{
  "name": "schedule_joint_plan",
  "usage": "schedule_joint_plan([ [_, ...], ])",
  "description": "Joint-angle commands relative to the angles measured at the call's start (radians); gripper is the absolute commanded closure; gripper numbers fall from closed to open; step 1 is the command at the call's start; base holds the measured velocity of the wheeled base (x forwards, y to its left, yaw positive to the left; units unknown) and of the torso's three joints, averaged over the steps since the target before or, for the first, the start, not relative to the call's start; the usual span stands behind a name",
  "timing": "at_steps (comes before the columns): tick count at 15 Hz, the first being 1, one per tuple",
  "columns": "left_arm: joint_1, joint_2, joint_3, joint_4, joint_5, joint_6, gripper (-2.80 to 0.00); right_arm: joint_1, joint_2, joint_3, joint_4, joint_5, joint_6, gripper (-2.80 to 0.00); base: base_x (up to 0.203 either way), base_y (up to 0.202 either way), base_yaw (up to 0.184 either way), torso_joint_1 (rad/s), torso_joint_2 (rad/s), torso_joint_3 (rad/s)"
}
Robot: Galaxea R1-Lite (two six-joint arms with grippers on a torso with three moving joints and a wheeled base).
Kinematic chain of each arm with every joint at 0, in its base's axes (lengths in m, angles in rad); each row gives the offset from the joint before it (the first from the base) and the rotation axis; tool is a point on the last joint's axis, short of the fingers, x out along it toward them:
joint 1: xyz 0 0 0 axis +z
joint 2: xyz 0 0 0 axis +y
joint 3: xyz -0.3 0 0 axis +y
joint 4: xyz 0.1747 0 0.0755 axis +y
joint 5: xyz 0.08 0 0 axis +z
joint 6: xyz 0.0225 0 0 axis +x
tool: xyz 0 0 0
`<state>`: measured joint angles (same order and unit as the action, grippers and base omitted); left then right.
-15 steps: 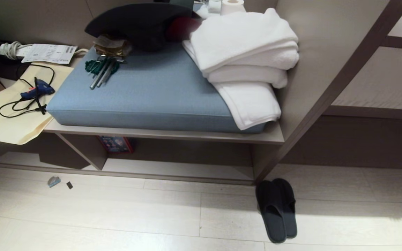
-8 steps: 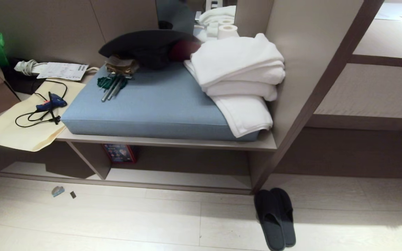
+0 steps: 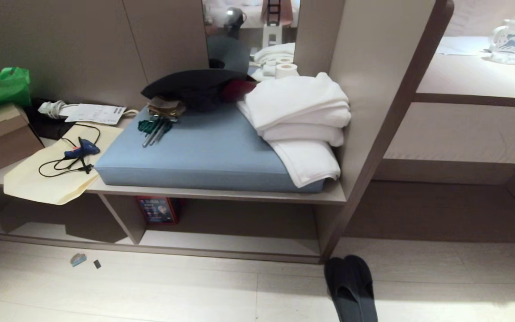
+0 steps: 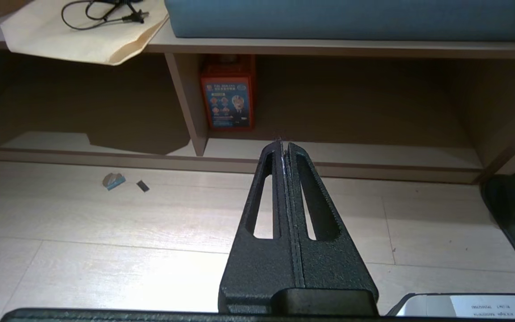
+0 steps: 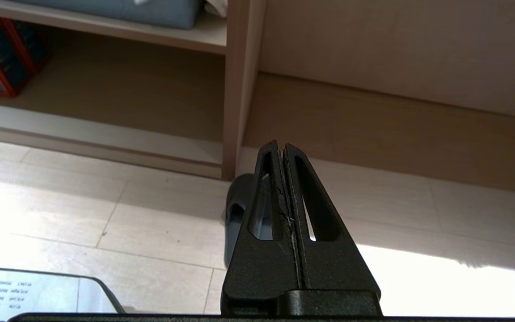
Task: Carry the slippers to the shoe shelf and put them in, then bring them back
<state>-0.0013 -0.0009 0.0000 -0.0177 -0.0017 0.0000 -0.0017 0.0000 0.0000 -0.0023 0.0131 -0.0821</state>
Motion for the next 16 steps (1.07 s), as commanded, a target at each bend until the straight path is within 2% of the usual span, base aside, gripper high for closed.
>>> schedule_joint_plan([
  [1,0.0,-0.001,0.008,-0.001,0.0,0.0,0.0,0.0,0.002,0.0,-0.001,0.001,0.001,0.0,0.0,0.0,0.0,0.002,0.0,0.194],
  [11,0.0,-0.001,0.008,-0.002,0.0,0.004,0.0,0.0,0.002,0.0,-0.001,-0.001,0.006,0.0,0.0,0.0,0.0,0.001,0.0,0.201],
  [16,0.001,-0.001,0.008,-0.001,0.0,-0.009,0.0,0.0,0.002,0.0,-0.001,-0.001,0.007,0.0,0.0,0.0,0.0,0.004,0.0,0.051],
])
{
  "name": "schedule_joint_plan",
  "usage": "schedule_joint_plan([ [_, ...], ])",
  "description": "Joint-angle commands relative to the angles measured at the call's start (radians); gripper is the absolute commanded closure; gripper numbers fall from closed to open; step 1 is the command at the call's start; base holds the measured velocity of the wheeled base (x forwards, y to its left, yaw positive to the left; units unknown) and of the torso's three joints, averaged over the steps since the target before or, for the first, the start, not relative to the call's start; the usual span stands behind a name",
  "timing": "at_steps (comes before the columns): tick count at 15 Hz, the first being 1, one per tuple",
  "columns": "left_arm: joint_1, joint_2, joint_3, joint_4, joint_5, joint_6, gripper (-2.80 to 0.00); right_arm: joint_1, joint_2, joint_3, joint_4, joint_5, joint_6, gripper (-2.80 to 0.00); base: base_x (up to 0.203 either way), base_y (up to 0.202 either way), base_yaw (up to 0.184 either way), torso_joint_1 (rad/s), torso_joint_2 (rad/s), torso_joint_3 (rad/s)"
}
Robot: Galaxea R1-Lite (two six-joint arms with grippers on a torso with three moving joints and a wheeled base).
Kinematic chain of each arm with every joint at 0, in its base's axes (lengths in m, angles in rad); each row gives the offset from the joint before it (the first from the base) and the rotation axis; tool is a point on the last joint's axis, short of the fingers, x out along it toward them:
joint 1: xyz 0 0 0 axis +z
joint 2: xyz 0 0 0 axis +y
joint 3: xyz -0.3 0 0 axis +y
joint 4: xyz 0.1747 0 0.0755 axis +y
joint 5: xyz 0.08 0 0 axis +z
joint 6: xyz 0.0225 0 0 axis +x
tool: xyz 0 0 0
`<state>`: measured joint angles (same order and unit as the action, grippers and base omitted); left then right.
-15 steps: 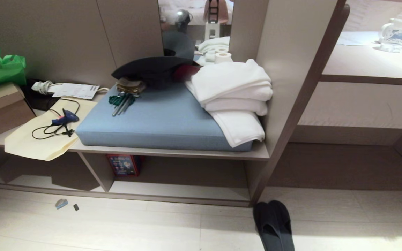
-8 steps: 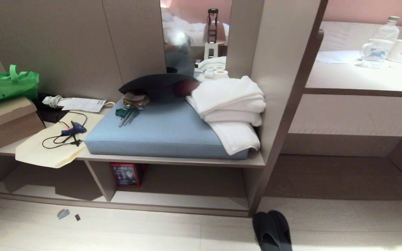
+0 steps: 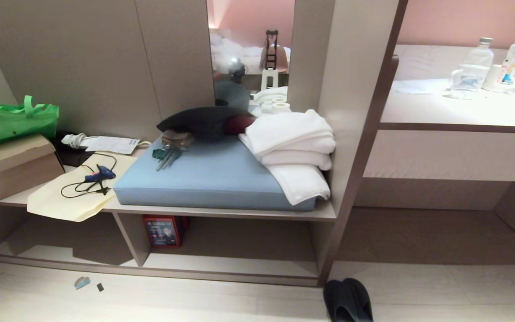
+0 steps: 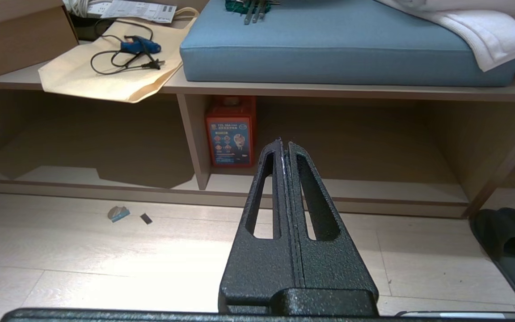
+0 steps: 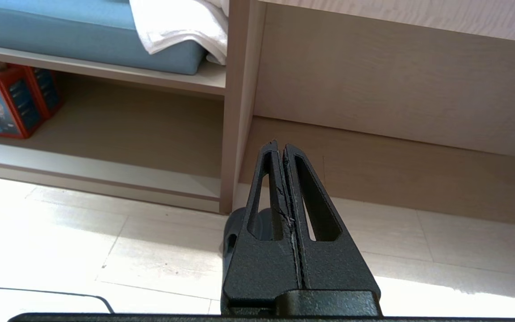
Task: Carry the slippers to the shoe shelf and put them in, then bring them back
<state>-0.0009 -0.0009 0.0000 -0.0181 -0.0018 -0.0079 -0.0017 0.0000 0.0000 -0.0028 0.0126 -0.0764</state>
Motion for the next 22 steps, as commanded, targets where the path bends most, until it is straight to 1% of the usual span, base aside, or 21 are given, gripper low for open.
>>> schedule_joint_plan([
  [1,-0.001,-0.001,0.008,0.0,0.0,-0.001,0.0,0.0,0.002,0.0,0.001,0.0,0.003,0.0,0.0,0.0,0.0,0.0,0.0,0.0],
  [22,0.0,-0.001,0.008,0.0,0.0,-0.001,0.0,0.0,0.002,0.0,0.001,0.0,0.003,0.0,0.0,0.0,0.0,0.0,0.0,0.0],
])
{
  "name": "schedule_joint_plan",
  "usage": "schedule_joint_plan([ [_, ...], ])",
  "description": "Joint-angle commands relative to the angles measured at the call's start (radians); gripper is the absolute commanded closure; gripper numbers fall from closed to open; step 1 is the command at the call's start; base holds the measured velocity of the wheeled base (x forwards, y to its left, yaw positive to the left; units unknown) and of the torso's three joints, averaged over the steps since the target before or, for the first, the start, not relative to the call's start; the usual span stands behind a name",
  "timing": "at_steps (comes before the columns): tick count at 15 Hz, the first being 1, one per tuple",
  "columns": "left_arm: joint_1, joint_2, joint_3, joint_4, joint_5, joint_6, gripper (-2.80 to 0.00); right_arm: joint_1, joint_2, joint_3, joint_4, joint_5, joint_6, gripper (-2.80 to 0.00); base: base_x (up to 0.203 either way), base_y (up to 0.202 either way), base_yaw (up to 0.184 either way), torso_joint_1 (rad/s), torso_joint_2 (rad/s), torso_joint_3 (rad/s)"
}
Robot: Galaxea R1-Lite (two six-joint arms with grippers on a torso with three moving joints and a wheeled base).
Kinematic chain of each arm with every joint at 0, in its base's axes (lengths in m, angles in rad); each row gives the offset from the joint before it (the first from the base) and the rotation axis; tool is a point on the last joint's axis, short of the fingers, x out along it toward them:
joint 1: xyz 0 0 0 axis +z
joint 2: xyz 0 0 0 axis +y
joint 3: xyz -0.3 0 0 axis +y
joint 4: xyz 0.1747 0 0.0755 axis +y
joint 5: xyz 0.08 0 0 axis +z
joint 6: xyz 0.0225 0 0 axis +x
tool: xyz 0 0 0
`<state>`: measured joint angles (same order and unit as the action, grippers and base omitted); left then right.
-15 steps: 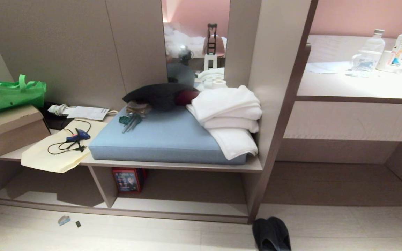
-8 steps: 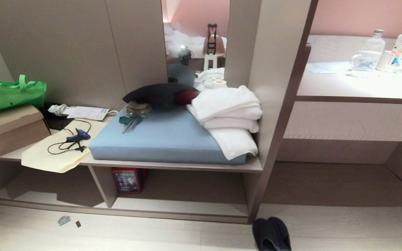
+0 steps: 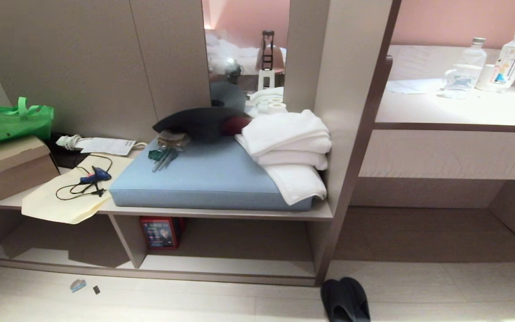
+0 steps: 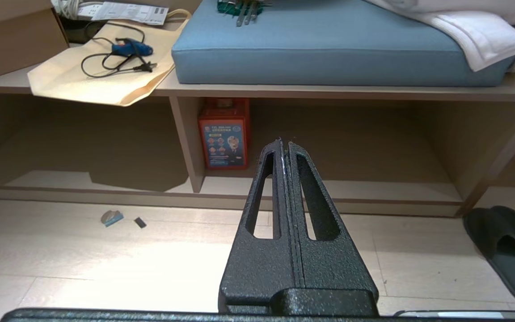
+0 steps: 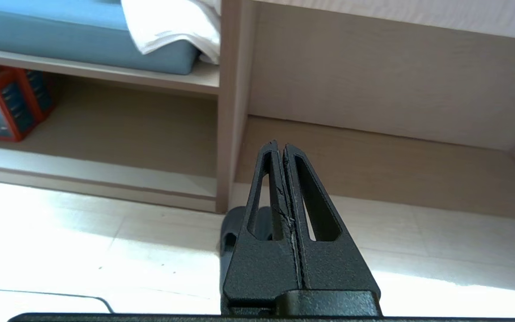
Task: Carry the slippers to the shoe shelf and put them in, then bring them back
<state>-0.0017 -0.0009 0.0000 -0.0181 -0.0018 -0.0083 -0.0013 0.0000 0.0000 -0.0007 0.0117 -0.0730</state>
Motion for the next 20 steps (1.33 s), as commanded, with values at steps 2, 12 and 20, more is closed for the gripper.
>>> schedule_joint_plan([
  [2,0.0,-0.001,0.008,0.0,0.0,0.001,0.0,0.0,0.002,0.0,-0.001,0.001,0.001,0.0,0.0,0.0,0.0,0.0,0.0,0.0],
  [12,0.0,-0.002,0.008,0.0,0.0,-0.002,0.0,0.0,0.002,0.0,-0.001,0.001,0.001,0.0,-0.083,0.0,0.001,0.002,0.0,0.002],
  [20,0.001,-0.001,0.008,0.0,0.0,-0.002,0.0,0.0,0.002,0.0,-0.001,0.004,-0.01,0.0,-0.195,0.0,0.002,-0.001,0.0,0.001],
])
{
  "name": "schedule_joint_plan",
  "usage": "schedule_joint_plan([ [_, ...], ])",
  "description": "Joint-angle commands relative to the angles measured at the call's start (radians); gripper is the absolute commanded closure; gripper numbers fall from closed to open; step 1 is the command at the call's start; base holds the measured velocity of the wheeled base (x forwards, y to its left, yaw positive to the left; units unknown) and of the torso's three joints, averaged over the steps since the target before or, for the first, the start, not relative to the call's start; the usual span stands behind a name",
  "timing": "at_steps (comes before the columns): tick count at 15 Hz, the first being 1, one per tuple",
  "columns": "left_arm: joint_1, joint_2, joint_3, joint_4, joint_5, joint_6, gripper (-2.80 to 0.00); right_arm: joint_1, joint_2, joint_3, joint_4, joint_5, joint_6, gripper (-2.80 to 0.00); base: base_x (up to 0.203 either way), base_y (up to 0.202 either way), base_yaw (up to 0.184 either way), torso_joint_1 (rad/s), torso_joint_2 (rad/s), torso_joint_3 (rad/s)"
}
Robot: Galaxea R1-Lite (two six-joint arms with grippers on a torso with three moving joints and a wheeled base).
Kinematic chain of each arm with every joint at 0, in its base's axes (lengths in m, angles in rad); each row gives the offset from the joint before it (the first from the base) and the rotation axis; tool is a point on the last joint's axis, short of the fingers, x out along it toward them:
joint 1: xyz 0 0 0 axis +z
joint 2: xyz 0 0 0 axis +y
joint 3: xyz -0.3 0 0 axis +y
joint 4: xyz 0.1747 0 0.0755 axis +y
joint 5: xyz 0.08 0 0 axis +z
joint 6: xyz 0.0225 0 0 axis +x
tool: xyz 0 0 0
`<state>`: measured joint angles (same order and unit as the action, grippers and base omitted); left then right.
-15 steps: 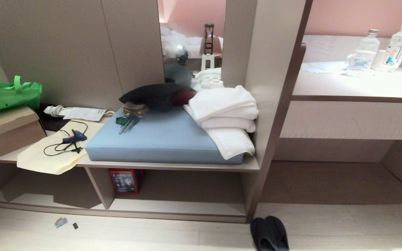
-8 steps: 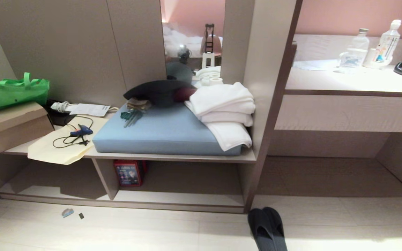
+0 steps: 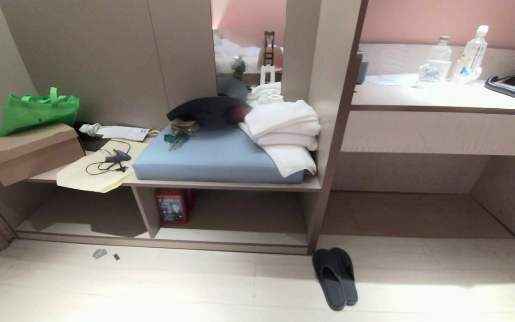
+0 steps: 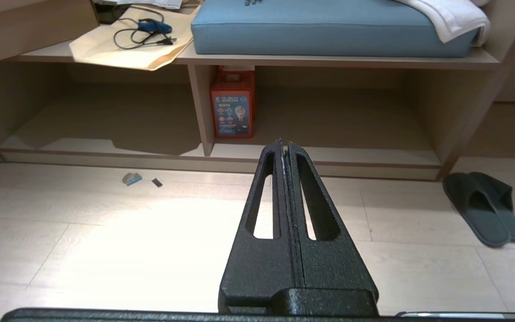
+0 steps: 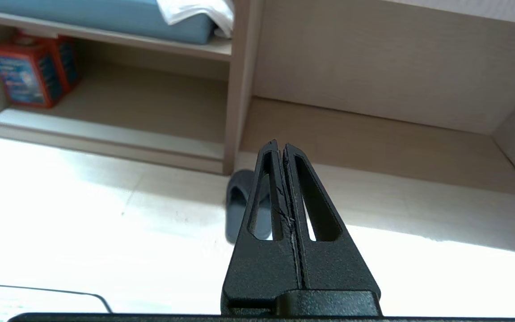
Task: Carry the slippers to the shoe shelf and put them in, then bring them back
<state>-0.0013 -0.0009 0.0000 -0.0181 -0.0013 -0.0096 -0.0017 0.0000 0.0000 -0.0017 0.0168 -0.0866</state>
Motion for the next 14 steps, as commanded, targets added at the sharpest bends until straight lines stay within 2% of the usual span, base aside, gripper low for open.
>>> schedule_joint_plan([
  [1,0.0,-0.001,0.008,0.0,0.0,-0.001,0.0,0.0,0.002,0.0,0.0,-0.003,0.028,0.0,-0.192,0.0,0.001,0.004,0.0,0.002],
  [2,0.0,-0.001,0.008,0.0,0.0,0.0,0.0,0.0,0.002,0.0,0.0,-0.004,0.052,0.0,-0.194,0.0,0.0,0.004,0.0,0.002],
  [5,0.001,-0.001,0.008,0.0,0.0,0.002,0.0,0.0,0.002,0.0,0.0,-0.005,0.056,0.0,-0.127,0.0,-0.001,-0.002,0.0,0.002],
  [14,0.0,-0.001,0.008,0.0,0.0,0.003,0.0,0.0,0.002,0.0,0.0,-0.008,0.08,0.0,0.0,0.0,0.0,0.0,0.0,0.0],
])
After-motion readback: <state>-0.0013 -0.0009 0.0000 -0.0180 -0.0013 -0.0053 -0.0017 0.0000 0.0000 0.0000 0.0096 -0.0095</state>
